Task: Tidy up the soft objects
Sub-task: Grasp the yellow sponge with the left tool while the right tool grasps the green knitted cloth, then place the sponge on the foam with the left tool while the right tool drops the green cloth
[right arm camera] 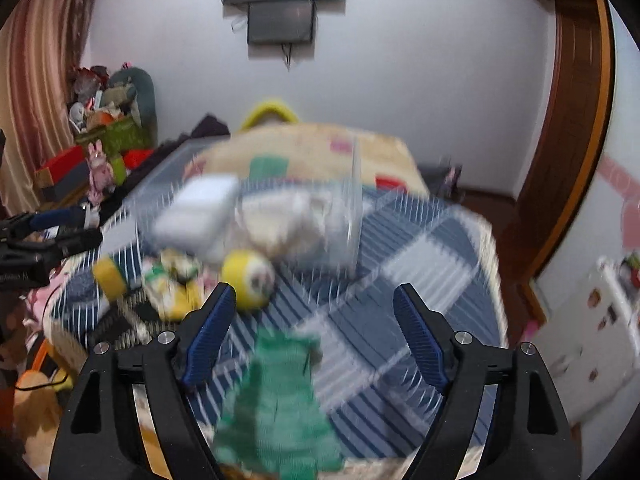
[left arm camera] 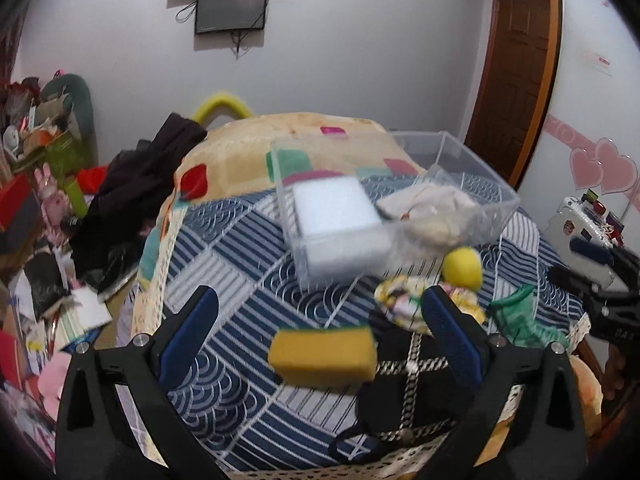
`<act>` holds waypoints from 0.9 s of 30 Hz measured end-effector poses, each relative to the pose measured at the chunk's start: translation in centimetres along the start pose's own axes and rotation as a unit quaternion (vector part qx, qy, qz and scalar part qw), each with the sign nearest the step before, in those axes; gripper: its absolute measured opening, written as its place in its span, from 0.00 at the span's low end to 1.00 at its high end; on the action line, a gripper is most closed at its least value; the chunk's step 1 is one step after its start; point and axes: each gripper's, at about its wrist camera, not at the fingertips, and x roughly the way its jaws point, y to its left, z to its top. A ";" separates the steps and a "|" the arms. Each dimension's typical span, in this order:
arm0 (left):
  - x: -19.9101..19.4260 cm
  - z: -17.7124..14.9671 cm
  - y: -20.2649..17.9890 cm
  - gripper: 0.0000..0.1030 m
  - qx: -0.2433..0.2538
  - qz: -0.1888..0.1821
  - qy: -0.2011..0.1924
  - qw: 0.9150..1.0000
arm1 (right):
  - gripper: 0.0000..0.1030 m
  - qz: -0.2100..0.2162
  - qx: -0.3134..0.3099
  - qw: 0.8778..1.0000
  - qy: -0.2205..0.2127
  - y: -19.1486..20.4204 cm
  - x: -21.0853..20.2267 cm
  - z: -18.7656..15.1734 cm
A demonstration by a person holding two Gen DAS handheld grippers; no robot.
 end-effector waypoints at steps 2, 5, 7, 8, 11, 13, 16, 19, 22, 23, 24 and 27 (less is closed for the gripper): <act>0.5 -1.1 0.0 1.00 -0.006 0.001 0.007 1.000 | 0.76 0.004 0.011 1.000 0.019 -0.1 0.5 -1.3; 1.4 -2.2 0.0 1.00 -0.008 0.005 0.019 1.000 | 0.76 0.014 0.019 0.999 0.044 0.0 1.5 -2.5; 1.9 -2.8 0.2 1.00 -0.013 0.012 0.020 1.000 | 0.76 0.019 0.020 0.998 0.052 0.0 1.7 -3.4; 2.1 -3.1 0.2 1.00 -0.016 0.015 0.019 1.000 | 0.76 0.024 0.019 0.998 0.059 0.3 2.2 -3.6; 2.9 -3.6 0.4 1.00 -0.017 0.025 0.024 0.999 | 0.72 0.032 0.016 0.997 0.072 0.6 2.8 -4.5; 3.3 -4.1 0.6 1.00 -0.020 0.024 0.025 0.999 | 0.58 0.043 0.015 0.996 0.080 0.7 2.9 -4.9; 3.4 -4.5 0.6 0.87 -0.025 0.014 0.022 0.999 | 0.45 0.052 0.012 0.996 0.076 0.9 2.6 -4.9; 3.4 -4.5 0.6 0.71 -0.027 -0.009 0.029 0.999 | 0.31 0.052 0.005 0.996 0.069 1.0 2.1 -4.9; 3.3 -4.6 0.5 0.67 -0.029 -0.014 0.029 0.999 | 0.22 0.053 0.015 0.997 0.057 0.8 1.5 -4.6; 3.2 -4.6 0.4 0.66 -0.029 -0.011 0.026 0.999 | 0.21 0.054 0.019 0.997 0.053 0.7 1.3 -4.5; 3.0 -4.6 0.3 0.66 -0.027 -0.007 0.022 0.999 | 0.21 0.052 0.021 0.997 0.049 0.6 1.2 -4.4; 2.2 -4.5 0.0 0.66 -0.025 -0.002 0.012 1.000 | 0.20 0.047 0.025 0.998 0.032 0.5 0.7 -3.7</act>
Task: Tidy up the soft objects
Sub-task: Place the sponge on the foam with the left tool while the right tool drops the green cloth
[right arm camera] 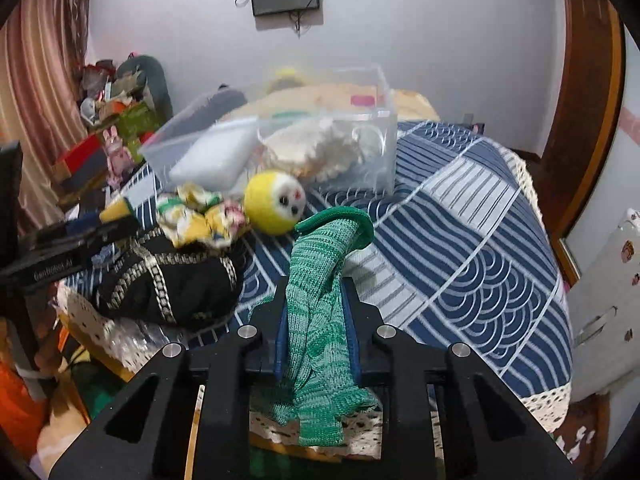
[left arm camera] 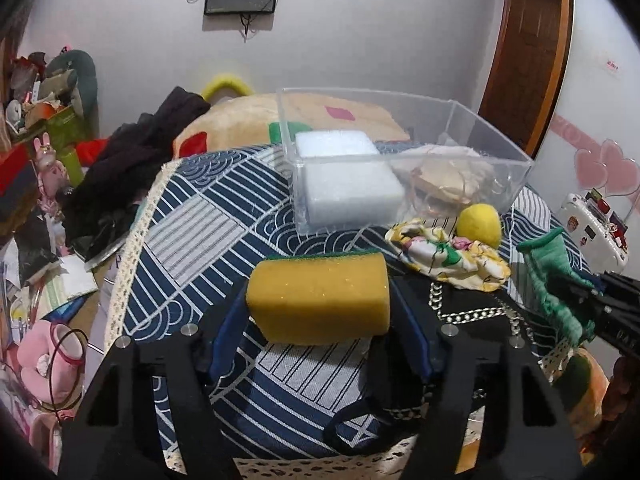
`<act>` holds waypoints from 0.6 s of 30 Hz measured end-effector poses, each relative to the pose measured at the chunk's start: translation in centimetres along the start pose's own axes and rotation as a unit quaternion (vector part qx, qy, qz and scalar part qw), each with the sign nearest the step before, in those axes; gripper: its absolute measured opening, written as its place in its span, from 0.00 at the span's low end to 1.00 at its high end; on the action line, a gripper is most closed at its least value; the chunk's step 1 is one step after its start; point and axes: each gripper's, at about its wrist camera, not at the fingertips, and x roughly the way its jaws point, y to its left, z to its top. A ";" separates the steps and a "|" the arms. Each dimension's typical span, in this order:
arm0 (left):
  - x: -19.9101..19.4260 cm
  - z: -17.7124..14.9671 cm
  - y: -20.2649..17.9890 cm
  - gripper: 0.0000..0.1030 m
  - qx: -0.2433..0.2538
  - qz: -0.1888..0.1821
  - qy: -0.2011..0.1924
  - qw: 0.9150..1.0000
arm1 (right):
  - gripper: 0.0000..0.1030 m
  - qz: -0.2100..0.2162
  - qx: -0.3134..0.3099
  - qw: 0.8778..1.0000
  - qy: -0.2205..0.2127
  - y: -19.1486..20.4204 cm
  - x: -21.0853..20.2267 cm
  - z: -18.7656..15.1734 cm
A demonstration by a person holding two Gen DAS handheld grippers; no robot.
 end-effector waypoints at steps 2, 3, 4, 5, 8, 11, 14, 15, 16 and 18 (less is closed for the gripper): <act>-0.6 0.2 0.0 0.66 0.000 0.001 -0.009 1.000 | 0.20 -0.003 0.002 1.000 -0.012 0.0 -0.4 0.6; -0.9 0.3 0.0 0.66 0.000 0.001 -0.011 1.000 | 0.20 -0.004 0.001 1.000 -0.016 0.0 -0.5 0.8; -1.2 0.5 -0.1 0.66 0.001 0.001 -0.015 1.000 | 0.20 -0.008 0.001 1.000 -0.023 -0.1 -0.8 1.1; -1.5 0.7 -0.1 0.66 0.000 0.002 -0.019 1.000 | 0.20 -0.010 0.000 1.000 -0.027 -0.1 -1.0 1.3; -2.2 1.4 -0.1 0.66 0.000 -0.001 -0.030 1.000 | 0.20 -0.020 -0.006 0.999 -0.048 -0.2 -1.8 2.7; -2.8 2.3 -0.2 0.66 0.002 -0.003 -0.041 0.999 | 0.20 -0.029 -0.011 0.997 -0.072 -0.4 -2.5 4.2; -3.4 3.3 -0.6 0.66 0.008 0.000 -0.056 0.998 | 0.20 -0.031 -0.017 0.995 -0.091 -0.4 -2.8 5.5; -3.5 3.7 -0.6 0.66 0.009 0.000 -0.061 0.998 | 0.20 -0.030 -0.018 0.995 -0.096 -0.3 -2.8 6.0; -3.7 4.1 -0.7 0.66 0.011 0.001 -0.067 0.998 | 0.20 -0.029 -0.019 0.994 -0.099 -0.3 -2.8 6.4; -3.9 4.8 -0.9 0.66 0.013 0.003 -0.078 0.997 | 0.20 -0.029 -0.021 0.993 -0.110 -0.2 -2.6 7.4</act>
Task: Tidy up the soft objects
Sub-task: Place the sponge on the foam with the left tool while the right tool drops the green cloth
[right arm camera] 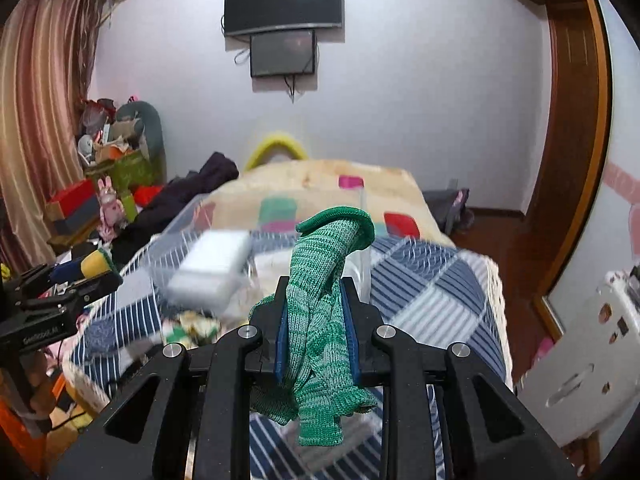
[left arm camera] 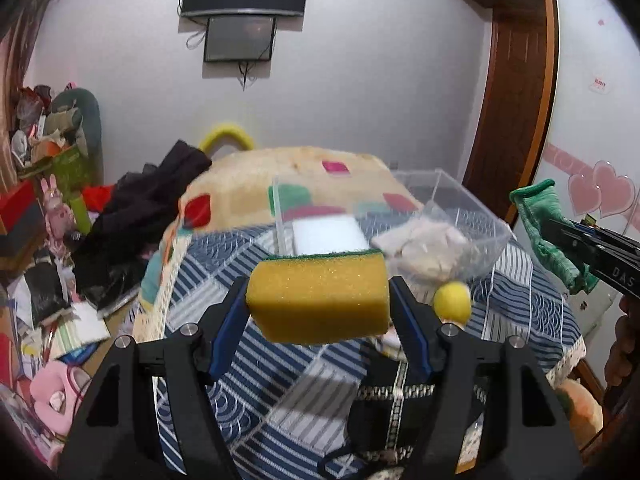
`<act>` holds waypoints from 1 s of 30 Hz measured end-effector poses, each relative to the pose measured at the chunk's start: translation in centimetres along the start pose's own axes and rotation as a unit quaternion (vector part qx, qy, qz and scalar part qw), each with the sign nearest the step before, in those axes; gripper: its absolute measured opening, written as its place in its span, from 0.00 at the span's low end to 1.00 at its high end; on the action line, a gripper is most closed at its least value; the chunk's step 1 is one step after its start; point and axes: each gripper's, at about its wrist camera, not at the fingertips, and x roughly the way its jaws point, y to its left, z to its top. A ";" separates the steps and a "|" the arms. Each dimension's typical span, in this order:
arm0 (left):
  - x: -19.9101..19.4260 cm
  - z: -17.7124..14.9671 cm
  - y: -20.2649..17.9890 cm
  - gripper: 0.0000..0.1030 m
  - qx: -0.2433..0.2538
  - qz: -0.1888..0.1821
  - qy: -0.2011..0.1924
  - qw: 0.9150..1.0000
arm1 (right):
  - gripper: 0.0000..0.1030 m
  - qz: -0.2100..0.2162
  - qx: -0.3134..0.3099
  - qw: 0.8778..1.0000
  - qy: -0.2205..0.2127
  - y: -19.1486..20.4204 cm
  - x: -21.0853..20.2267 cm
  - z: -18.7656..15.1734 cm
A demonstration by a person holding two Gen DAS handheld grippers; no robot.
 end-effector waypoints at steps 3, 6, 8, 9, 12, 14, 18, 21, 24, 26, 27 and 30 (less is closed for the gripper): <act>0.1 1.2 -0.1 0.66 0.002 0.004 -0.013 1.000 | 0.20 0.002 -0.002 1.000 -0.013 0.3 0.4 1.0; 0.8 2.2 0.0 0.66 0.003 0.008 -0.017 1.000 | 0.20 0.001 -0.007 1.000 -0.024 0.6 0.9 2.0; 1.4 2.8 0.0 0.66 0.003 0.008 -0.016 1.000 | 0.20 0.001 -0.008 1.000 -0.030 0.8 1.3 2.6; 1.7 3.0 -0.1 0.66 0.004 0.009 -0.016 1.000 | 0.20 0.002 -0.009 0.999 -0.033 0.9 1.5 2.9; 2.8 3.7 -0.4 0.66 0.005 0.005 -0.011 1.000 | 0.20 0.004 -0.011 0.999 -0.037 1.4 2.5 3.5; 3.6 4.2 -0.8 0.66 0.008 0.001 -0.009 1.000 | 0.20 0.007 -0.013 0.999 -0.033 1.9 3.5 3.8; 5.7 4.7 -1.3 0.66 0.010 -0.011 0.007 1.000 | 0.20 0.013 -0.021 1.000 -0.013 2.7 5.5 3.8; 7.2 4.9 -1.6 0.66 0.013 -0.015 0.020 1.000 | 0.20 0.013 -0.026 1.000 0.004 3.1 7.2 3.7; 8.6 5.1 -1.9 0.66 0.016 -0.015 0.031 0.999 | 0.20 0.021 -0.032 0.999 0.026 3.4 8.9 3.6; 9.6 5.1 -2.0 0.66 0.017 -0.017 0.040 0.999 | 0.20 0.025 -0.036 0.998 0.042 3.6 9.8 3.4; 10.0 5.1 -2.0 0.66 0.017 -0.016 0.045 0.999 | 0.20 0.029 -0.037 0.998 0.048 3.4 10.1 3.4; 11.1 4.9 -2.0 0.66 0.016 -0.017 0.056 0.998 | 0.20 0.039 -0.038 0.996 0.067 3.3 10.9 2.9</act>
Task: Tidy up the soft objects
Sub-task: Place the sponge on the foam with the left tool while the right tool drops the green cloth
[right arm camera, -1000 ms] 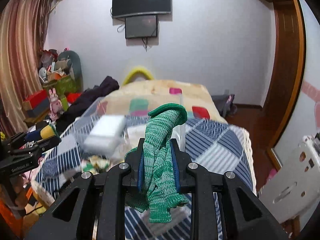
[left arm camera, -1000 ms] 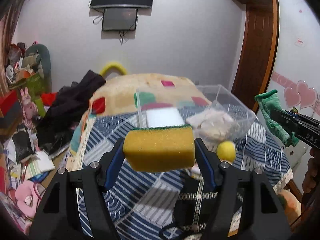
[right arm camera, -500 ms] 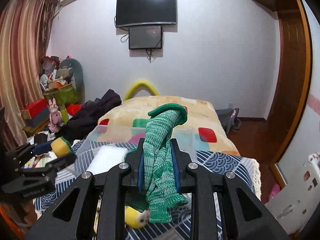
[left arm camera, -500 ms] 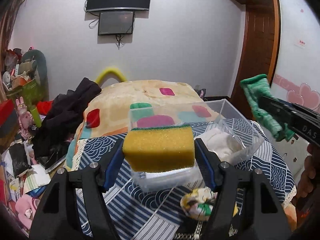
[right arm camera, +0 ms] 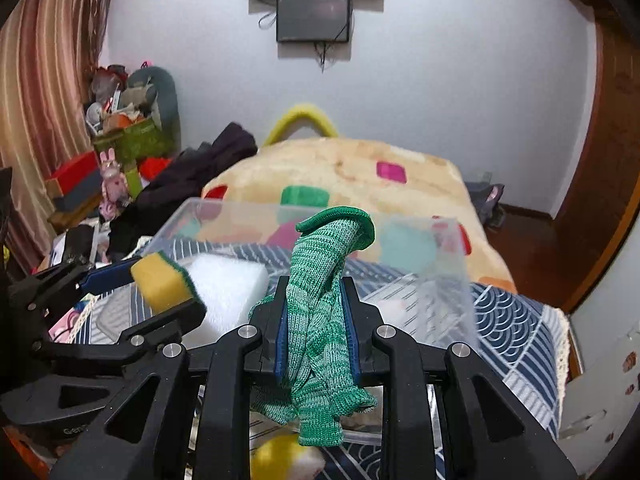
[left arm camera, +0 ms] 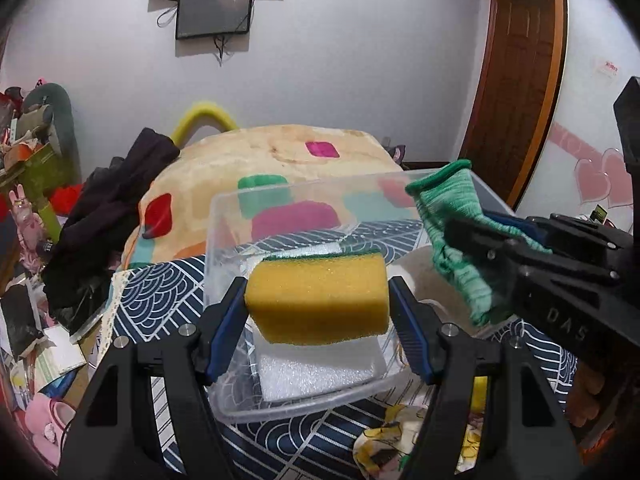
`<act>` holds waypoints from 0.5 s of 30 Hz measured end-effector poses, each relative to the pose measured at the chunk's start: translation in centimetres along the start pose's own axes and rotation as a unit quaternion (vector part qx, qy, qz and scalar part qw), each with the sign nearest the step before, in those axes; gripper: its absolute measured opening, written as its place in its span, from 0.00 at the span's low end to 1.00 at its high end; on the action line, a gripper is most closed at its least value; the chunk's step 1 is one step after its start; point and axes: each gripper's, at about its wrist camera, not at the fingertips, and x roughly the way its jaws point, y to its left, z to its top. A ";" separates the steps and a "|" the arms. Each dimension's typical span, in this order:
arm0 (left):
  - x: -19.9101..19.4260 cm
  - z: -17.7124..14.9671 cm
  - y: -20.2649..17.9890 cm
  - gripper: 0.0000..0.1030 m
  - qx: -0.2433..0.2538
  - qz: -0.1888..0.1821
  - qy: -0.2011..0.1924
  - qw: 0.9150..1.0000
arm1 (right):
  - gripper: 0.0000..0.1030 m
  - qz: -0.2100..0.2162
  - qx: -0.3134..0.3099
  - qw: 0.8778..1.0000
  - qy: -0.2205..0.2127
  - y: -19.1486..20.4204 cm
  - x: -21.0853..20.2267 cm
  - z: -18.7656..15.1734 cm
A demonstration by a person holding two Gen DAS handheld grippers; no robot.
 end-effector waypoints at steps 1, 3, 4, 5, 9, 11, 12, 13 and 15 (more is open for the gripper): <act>0.2 -0.1 0.0 0.66 -0.001 0.000 0.001 1.000 | 0.20 0.002 0.000 1.000 0.004 -0.2 0.2 0.0; 0.7 -0.2 0.0 0.68 -0.001 -0.001 0.005 1.000 | 0.20 0.005 -0.001 1.000 0.015 -0.4 0.5 -0.3; 0.9 -0.2 0.1 0.68 -0.003 -0.002 0.008 1.000 | 0.21 0.003 -0.001 1.000 0.018 -0.5 0.7 -0.3; 1.1 -0.2 0.2 0.69 -0.004 -0.003 0.010 1.000 | 0.22 0.004 -0.002 1.000 0.023 -0.5 0.8 -0.3; 1.7 -0.4 0.4 0.75 -0.011 -0.009 0.020 1.000 | 0.28 -0.003 -0.009 0.999 0.034 -0.3 1.2 -0.4; 1.5 -0.4 0.4 0.80 -0.012 -0.013 0.021 1.000 | 0.34 0.001 -0.005 0.999 0.037 -0.4 1.1 -0.5; 1.4 -0.5 0.3 0.85 -0.011 -0.012 0.020 1.000 | 0.34 0.001 -0.002 0.999 0.036 -0.5 0.9 -0.6; 1.1 -0.5 0.2 0.88 -0.008 -0.003 0.016 1.000 | 0.36 0.001 0.001 0.999 0.035 -0.7 0.7 -0.7; 0.6 -0.6 0.1 0.91 -0.005 0.006 0.007 1.000 | 0.40 0.004 0.007 0.999 0.033 -0.9 0.2 -0.8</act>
